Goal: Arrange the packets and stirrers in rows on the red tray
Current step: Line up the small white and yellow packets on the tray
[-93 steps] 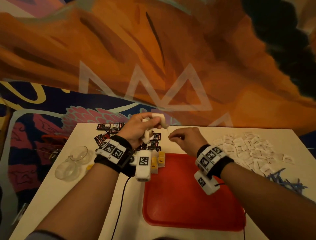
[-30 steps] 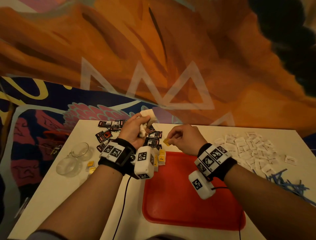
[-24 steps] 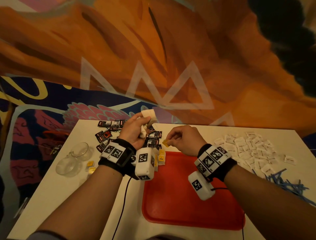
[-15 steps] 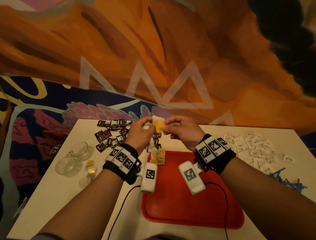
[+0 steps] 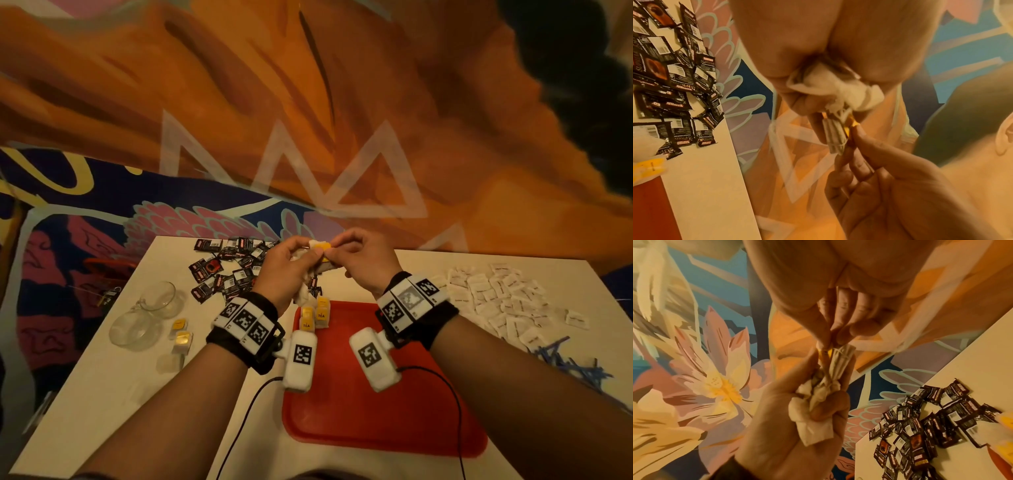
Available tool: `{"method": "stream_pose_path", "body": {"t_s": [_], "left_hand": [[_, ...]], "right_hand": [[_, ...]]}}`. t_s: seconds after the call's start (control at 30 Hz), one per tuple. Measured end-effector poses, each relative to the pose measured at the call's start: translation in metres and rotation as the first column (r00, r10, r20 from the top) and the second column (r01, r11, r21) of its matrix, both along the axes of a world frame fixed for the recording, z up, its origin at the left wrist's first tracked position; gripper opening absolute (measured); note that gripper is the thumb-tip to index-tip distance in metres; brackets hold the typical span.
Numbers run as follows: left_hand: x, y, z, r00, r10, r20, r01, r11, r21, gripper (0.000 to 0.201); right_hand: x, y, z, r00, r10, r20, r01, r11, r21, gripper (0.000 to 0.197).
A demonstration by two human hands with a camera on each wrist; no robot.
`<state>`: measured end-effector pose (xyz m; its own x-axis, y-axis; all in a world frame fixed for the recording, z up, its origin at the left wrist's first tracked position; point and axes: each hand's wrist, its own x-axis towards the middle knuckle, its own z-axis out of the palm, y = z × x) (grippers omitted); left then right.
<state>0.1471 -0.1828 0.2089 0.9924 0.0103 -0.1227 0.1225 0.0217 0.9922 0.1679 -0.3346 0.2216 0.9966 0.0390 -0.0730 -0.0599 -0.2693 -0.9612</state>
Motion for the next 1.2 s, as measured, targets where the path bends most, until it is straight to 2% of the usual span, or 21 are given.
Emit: {"method": "stream_pose_path", "body": {"t_s": [0.07, 0.2, 0.33, 0.43, 0.53, 0.6, 0.7, 0.77, 0.9, 1.07, 1.2], "left_hand": [[0.003, 0.000, -0.003, 0.999, 0.030, 0.014, -0.030, 0.999, 0.028, 0.004], [0.007, 0.003, -0.010, 1.000, 0.024, 0.013, -0.025, 0.993, 0.113, 0.008], [0.014, 0.009, -0.028, 1.000, 0.016, -0.002, -0.015, 0.954, 0.299, 0.011], [0.016, 0.014, -0.042, 0.998, 0.026, -0.054, -0.004, 0.929, 0.370, 0.012], [0.015, 0.027, -0.071, 0.979, 0.059, -0.193, -0.007, 0.966, 0.260, 0.005], [0.011, 0.041, -0.095, 0.943, 0.102, -0.315, -0.054, 0.986, 0.157, 0.001], [0.001, 0.059, -0.124, 0.877, 0.161, -0.453, -0.128, 0.987, 0.102, 0.003], [-0.004, 0.069, -0.137, 0.863, 0.164, -0.479, -0.133, 0.986, 0.098, 0.002], [-0.012, 0.084, -0.150, 0.860, 0.166, -0.483, -0.124, 0.985, 0.118, 0.002], [-0.014, 0.092, -0.151, 0.845, 0.181, -0.503, -0.171, 0.983, 0.066, 0.005], [-0.013, 0.095, -0.156, 0.834, 0.179, -0.521, -0.162, 0.984, 0.079, 0.005]], "right_hand": [[0.001, 0.000, -0.006, 1.000, -0.019, -0.009, 0.019, 1.000, -0.007, 0.015], [0.000, 0.000, -0.023, 0.987, 0.010, -0.162, 0.002, 0.997, 0.077, 0.011], [0.002, 0.004, -0.046, 0.992, -0.038, -0.120, 0.044, 0.998, 0.039, 0.018], [0.003, 0.010, -0.068, 0.985, -0.066, -0.162, 0.069, 0.998, 0.014, 0.016], [0.007, 0.015, -0.103, 0.966, -0.101, -0.238, 0.097, 0.995, -0.026, 0.016], [0.008, 0.015, -0.135, 0.947, -0.128, -0.293, 0.107, 0.990, -0.087, 0.016], [0.007, 0.013, -0.180, 0.913, -0.131, -0.386, 0.059, 0.980, -0.192, 0.013], [0.003, 0.013, -0.202, 0.884, -0.145, -0.445, 0.030, 0.966, -0.256, 0.004], [0.002, 0.020, -0.233, 0.823, -0.156, -0.546, -0.004, 0.960, -0.280, 0.006], [0.012, 0.030, -0.247, 0.799, -0.201, -0.567, -0.022, 0.932, -0.361, 0.023], [0.017, 0.033, -0.256, 0.773, -0.251, -0.583, -0.026, 0.906, -0.423, 0.018]]}}
